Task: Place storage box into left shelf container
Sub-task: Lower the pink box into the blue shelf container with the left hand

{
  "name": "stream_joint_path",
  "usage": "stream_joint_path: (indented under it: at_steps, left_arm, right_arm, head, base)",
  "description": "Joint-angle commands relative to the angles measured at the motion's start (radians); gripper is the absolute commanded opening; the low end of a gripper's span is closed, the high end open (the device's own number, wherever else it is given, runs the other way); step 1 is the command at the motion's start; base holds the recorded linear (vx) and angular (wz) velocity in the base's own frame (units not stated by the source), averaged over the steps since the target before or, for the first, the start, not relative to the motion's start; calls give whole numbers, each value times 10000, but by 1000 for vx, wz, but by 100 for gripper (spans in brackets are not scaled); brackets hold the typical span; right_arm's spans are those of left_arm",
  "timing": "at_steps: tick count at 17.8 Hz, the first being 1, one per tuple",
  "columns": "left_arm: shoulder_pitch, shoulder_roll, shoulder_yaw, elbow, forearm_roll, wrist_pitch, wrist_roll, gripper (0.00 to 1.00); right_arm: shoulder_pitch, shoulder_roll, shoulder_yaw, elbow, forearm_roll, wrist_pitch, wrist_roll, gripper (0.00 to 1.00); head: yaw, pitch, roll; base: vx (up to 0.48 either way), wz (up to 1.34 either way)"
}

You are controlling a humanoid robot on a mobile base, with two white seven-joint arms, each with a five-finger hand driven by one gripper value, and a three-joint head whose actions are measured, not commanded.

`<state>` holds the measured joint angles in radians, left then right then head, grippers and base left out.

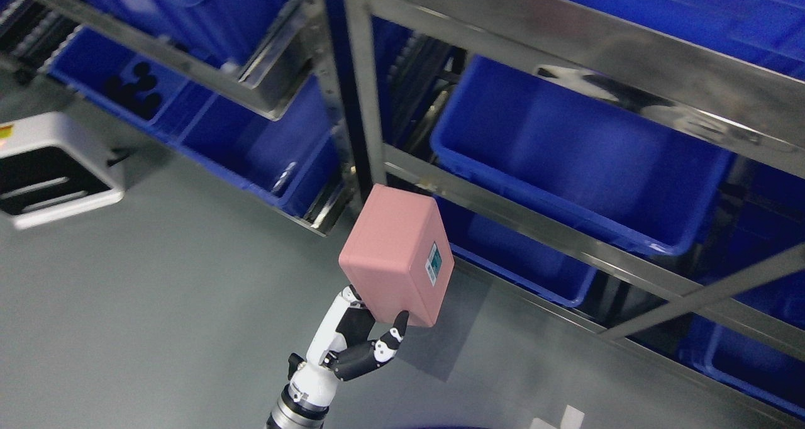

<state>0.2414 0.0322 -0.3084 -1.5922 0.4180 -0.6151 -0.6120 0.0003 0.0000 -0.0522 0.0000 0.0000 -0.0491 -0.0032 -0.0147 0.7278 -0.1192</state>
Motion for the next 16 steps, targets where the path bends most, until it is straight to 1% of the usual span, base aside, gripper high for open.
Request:
stream_joint_path:
  at_steps: [1,3,4,6,9,11,12,16]
  left_arm:
    - [11,185,672,490,-192,-31,-31,3]
    - [-494,215,1179,520,-192,274,-15,3]
    - [-679,230,1333,596,-192,610,-15,3]
    - [-1245,215,1838,781,-192,1575,-15,3]
    - [-2486,306,2484,949,-237,3276,-31,3]
    - [-3116,337,2531,1331,-786,4198,-31,3]
    - [-3560,429,2531,1607,-1276,4461,-31,4]
    - [-5295,583,2363,2773,-2689,4784,-31,5]
  right_arm:
    - [-33,-175,0,-174,-215,0,17,100]
    - [-33,-175,0,-174,-215,0,2,100]
    - [-49,-175,0,-174,-215,0,17,100]
    - [-33,-175,0,-174,-215,0,2,100]
    - [-33,-175,0,-174,-215,0,2,100]
    - [-33,-175,0,-174,-215,0,2,100]
    - [-49,-175,0,-174,-215,0,17,100]
    - [-33,-175,0,-174,-215,-15,17,100]
  head:
    - [0,0,0]
    - [0,0,0]
    - [0,0,0]
    - [0,0,0]
    - [0,-3,0]
    - [0,-4,0]
    - [0,-5,0]
    - [0,-6,0]
  base:
    - [178,-1043]
    - [163,-951]
    - [149,-859]
    - [156,-674]
    - [122,-499]
    - [83,-378]
    - [70,-270]
    - [44,-182]
